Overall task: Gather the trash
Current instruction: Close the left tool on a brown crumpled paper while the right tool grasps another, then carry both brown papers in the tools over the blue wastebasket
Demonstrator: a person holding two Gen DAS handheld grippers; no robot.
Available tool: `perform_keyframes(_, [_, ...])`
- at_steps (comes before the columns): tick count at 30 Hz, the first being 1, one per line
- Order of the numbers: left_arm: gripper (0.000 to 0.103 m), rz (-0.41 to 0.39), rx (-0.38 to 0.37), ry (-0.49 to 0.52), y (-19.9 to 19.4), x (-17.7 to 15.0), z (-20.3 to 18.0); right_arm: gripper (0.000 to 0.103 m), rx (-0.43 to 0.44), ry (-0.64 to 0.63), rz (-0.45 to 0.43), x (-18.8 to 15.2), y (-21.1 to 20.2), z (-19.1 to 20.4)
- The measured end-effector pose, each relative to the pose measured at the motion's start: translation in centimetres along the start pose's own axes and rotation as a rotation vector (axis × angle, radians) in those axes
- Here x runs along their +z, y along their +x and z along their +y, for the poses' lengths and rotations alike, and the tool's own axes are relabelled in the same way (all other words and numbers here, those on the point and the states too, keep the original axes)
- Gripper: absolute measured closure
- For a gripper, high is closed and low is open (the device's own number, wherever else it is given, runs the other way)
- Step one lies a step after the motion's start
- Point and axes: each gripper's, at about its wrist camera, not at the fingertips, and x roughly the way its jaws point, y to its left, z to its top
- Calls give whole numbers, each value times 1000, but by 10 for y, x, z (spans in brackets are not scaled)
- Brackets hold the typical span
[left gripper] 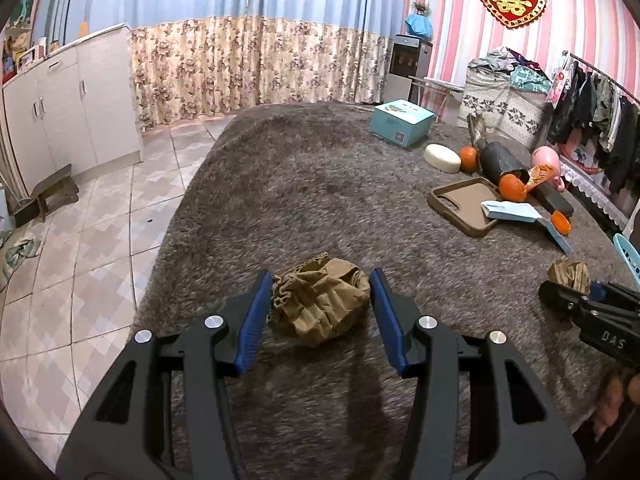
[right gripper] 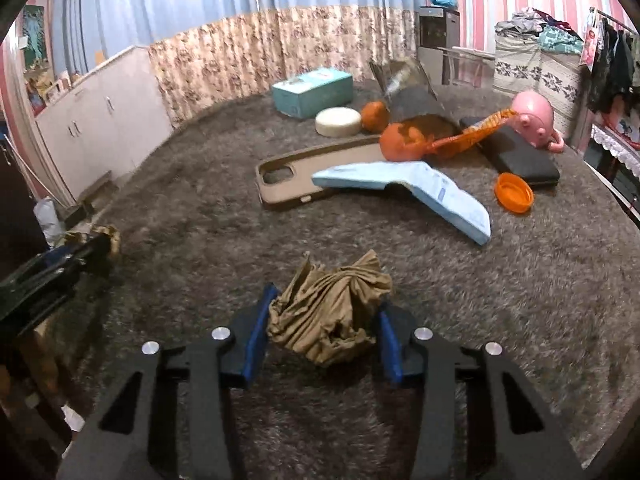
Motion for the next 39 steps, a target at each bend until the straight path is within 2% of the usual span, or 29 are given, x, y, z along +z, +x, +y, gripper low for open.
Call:
perform_keyframes(5, [54,-5,-16,9,-1,13,-20,57,1,1,-58,10,-18,-11])
perform_keyframes(8, [54,-20,-33,28,-3,24,-38,57,-30,-7,-107,17,-34,-25])
perform_keyframes(16, [54,-73,-118,102,-5,47,-108,57,-173,-36,-220,29,-80,-77])
perform_keyframes(21, [54,-63,-189,134,0,53,-157,57,-262,8,-260,21,-110,-124])
perform_keyframes(30, [54,-69,-297,227,9,56,-250,57,-422,160,-295,-2,-151,-227])
perform_keyframes(39, [54,-102,-454,344,3,56,-359,57,-549,247,-320,-15,-182,-306])
